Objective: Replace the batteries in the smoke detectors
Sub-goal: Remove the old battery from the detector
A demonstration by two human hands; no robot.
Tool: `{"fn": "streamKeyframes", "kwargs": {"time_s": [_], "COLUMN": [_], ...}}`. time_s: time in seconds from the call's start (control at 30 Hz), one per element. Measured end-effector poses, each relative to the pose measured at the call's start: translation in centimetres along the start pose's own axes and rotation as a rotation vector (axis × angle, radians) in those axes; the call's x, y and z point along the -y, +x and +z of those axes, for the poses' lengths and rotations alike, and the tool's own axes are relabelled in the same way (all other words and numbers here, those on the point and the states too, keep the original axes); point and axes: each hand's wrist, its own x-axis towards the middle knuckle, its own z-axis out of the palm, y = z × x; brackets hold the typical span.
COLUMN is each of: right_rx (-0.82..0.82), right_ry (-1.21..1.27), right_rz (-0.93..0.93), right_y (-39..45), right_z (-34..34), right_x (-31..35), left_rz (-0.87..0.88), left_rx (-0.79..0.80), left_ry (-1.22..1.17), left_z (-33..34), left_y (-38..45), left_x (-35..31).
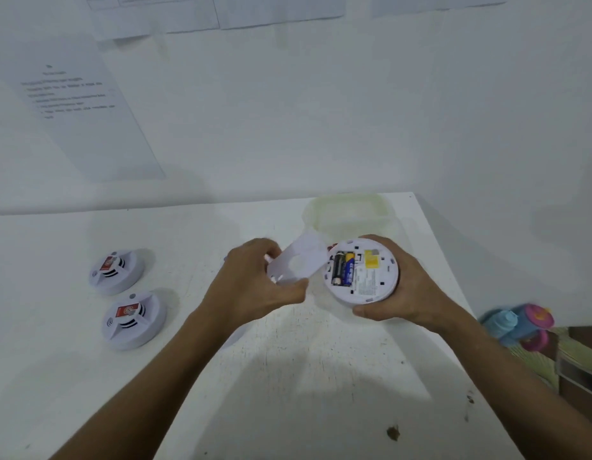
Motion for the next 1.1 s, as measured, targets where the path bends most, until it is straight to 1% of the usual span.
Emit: {"fn": "streamKeyframes", "kwargs": {"time_s": [0.07, 0.13, 0.27, 0.33, 0.4, 0.5, 0.57, 0.63, 0.73, 0.8, 0.9, 0.97, 1.03, 1.1], "right_rx": [-0.002, 0.010, 0.057, 0.074, 0.088, 0.112, 0.109, 0.099, 0.104, 0.111, 0.124, 0.124, 0.113, 0.092], "right_ry": [0.004, -0.011, -0.009, -0.008, 0.009, 0.026, 0.030, 0.032, 0.023, 0.012, -0.002, -0.005, -0.011, -0.014], "right_rz": [0.014, 0.014, 0.021, 0.024, 0.024, 0.022, 0.032, 0.045, 0.046, 0.032, 0.018, 0.010, 0.001, -0.006], "right_y": [-0.5, -1.0, -1.3, -1.5, -1.7, -1.9, -2.0, -2.2, -2.1, -1.9, -1.5, -1.2, -1.1, -1.1], "right_z": [-0.9, -1.5, -1.5, -1.2, -1.0, -1.1, -1.3, -1.3, -1.3, -1.2, -0.9, -0.8, -0.8, -0.9], "right_x": [-0.3, -0.4, -0.4, -0.2, -0.1, 0.1, -0.1, -0.3, -0.4, -0.2, 0.0, 0.2, 0.2, 0.3], "left_rz": [-0.097, -0.158, -0.087, -0.077, -0.095, -0.099, -0.072, -0.010, 0.091, 0.167, 0.250, 0.281, 0.305, 0.308], "left_rx": [0.048, 0.139, 0.350, 0.412, 0.453, 0.475, 0.455, 0.391, 0.296, 0.277, 0.370, 0.431, 0.462, 0.473], "left_ry": [0.058, 0.114, 0.331, 0.403, 0.416, 0.384, 0.353, 0.288, 0.127, 0.035, 0.007, 0.066, 0.120, 0.121], "left_z": [1.3, 2.7, 5.3, 6.1, 6.3, 5.7, 4.8, 3.8, 2.2, 1.3, 0.3, 0.0, -0.1, -0.1], "left_y": [-1.1, -2.0, -3.2, -3.2, -3.1, -2.8, -2.3, -1.8, -0.9, -0.2, 1.0, 1.7, 2.2, 2.4], "left_x": [1.6, 2.6, 3.4, 3.6, 3.8, 3.8, 3.2, 2.0, -0.6, -2.6, -5.0, -5.8, -6.3, -6.5]}}
